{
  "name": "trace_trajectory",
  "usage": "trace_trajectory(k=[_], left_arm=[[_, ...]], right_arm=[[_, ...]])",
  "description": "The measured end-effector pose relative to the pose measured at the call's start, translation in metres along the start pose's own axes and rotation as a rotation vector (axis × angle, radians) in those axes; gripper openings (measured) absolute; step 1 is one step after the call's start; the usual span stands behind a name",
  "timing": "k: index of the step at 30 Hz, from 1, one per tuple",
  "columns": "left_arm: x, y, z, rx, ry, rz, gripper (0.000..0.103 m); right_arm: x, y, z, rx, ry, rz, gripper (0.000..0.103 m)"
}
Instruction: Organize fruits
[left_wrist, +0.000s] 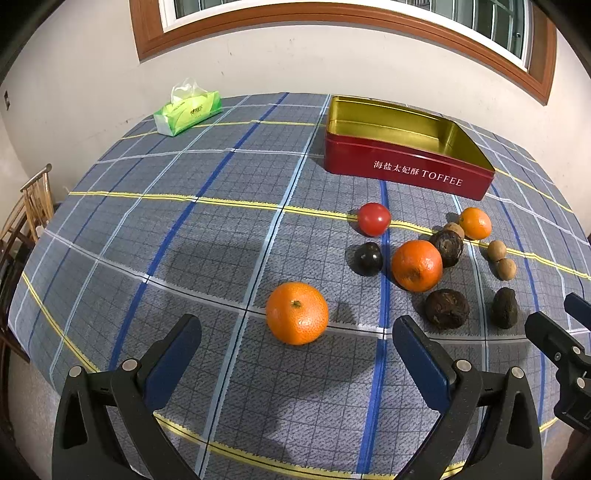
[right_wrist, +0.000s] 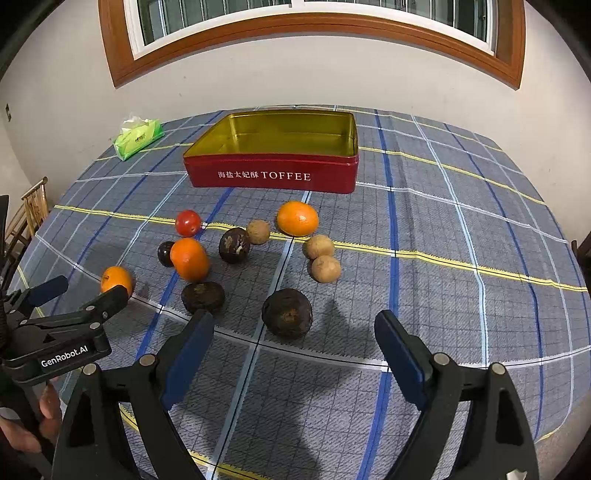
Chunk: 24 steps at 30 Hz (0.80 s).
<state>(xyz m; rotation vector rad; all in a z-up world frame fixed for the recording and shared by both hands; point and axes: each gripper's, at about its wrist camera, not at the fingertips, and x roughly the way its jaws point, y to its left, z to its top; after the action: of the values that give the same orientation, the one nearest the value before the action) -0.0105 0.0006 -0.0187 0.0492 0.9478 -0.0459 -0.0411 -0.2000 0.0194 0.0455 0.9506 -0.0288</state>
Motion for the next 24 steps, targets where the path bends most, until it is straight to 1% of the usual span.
trace_trajectory(k=[24], left_arm=[[0.0003,0.0003,-0.0022,-0.002,0.009,-0.004,0.102]], right_arm=[[0.0013,0.0020,-0.0041,-0.001,0.007,0.005,0.086]])
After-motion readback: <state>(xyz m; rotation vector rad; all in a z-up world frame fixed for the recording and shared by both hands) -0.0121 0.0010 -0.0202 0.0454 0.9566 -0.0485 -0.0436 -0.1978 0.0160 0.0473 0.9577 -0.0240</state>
